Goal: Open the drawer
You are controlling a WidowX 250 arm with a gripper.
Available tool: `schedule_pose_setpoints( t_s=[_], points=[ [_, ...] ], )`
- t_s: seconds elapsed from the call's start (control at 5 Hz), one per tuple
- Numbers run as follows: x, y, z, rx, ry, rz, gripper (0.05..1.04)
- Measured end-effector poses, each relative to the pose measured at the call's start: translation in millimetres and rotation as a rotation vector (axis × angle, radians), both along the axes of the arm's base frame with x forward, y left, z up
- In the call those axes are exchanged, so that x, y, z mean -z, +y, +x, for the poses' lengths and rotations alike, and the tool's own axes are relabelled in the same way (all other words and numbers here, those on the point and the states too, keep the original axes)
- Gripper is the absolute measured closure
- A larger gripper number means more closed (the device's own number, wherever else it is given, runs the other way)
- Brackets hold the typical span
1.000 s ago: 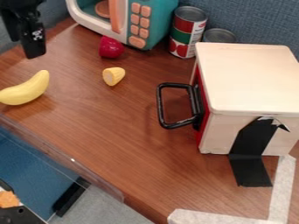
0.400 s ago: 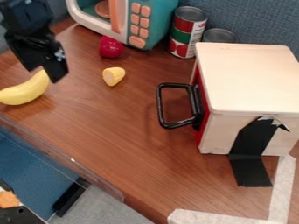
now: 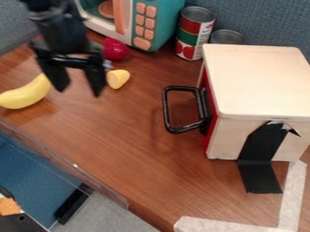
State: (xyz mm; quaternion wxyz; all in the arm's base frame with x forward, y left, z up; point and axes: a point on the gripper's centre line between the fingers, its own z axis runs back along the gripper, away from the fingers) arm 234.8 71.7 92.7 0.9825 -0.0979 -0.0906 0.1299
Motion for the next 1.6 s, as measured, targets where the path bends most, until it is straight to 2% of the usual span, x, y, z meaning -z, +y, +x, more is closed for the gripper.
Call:
schedule_pose_setpoints(
  t_s=[0.4, 0.6, 0.8, 1.2, 1.4, 1.6],
  points=[
    [11.9, -37.5, 33.5, -0.127, 0.032, -0.037, 0.084],
    [19.8, -49.8, 43.9, -0.175, 0.031, -0.036, 0.084],
    [30.5, -56.1, 53.1, -0.207, 0.013, -0.009, 0.084],
    [40.4, -53.8, 65.8, -0.348, -0.042, 0.002, 0.084],
    [45.6, -53.9, 69.5, -0.403, -0.031, -0.01, 0.084],
    [43.8, -59.5, 77.3, -0.458, -0.031, -0.072, 0.084]
  ],
)
